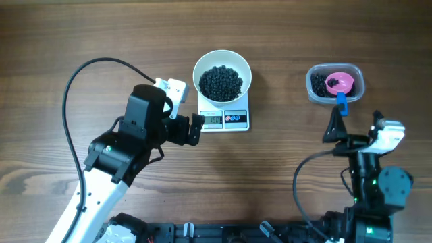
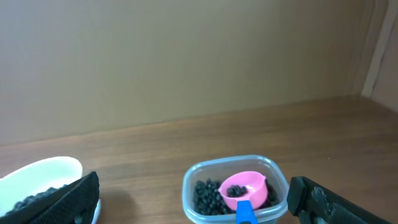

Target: Scoop item into bowl and weigh 150g on scale

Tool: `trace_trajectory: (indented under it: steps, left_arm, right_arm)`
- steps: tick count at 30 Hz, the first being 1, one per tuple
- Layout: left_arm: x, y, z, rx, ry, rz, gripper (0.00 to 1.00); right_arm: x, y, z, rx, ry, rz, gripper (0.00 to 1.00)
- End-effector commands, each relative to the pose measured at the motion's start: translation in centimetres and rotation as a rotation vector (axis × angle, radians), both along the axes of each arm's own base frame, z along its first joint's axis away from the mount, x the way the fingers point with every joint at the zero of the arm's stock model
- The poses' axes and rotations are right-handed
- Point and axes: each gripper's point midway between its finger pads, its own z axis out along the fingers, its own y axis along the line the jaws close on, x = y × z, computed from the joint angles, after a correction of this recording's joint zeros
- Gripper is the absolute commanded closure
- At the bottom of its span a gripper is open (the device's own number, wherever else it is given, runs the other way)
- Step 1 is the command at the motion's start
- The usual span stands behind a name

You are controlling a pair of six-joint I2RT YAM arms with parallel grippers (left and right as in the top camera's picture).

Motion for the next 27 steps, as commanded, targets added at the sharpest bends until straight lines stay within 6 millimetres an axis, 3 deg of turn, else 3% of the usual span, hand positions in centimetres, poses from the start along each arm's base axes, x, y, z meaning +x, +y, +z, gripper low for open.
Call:
trace_trajectory:
  steps: [1, 7, 13, 18, 23, 27]
  left_arm:
    - [0.1, 0.0, 0.2, 0.003, -0.006, 0.005, 0.0]
    - [0.1, 0.0, 0.2, 0.003, -0.006, 0.005, 0.0]
    - [0.1, 0.0, 0.2, 0.003, -0.006, 0.005, 0.0]
    - [0.1, 0.0, 0.2, 0.003, -0.006, 0.005, 0.0]
    - [0.1, 0.0, 0.2, 0.003, -0.006, 0.005, 0.0]
    - [0.1, 0.0, 0.2, 0.003, -0.006, 0.005, 0.0]
  right_arm:
    - [-0.9, 0.7, 0.4, -0.008, -0.053, 0.016, 0.0]
    - [-1.1, 2.5, -0.5, -0.007, -0.064, 0.088, 0.0]
    - [-2.0, 2.8, -0.2, -0.013, -0.134, 0.096, 0.0]
    - [-1.8, 3.3, -1.2, -0.005, -0.149, 0.118, 0.0]
    - [-1.7, 2.7, -1.5, -0.002, -0.144, 0.066, 0.0]
    - [-1.1, 1.7, -3.5, -0.001, -0.143, 0.01, 0.0]
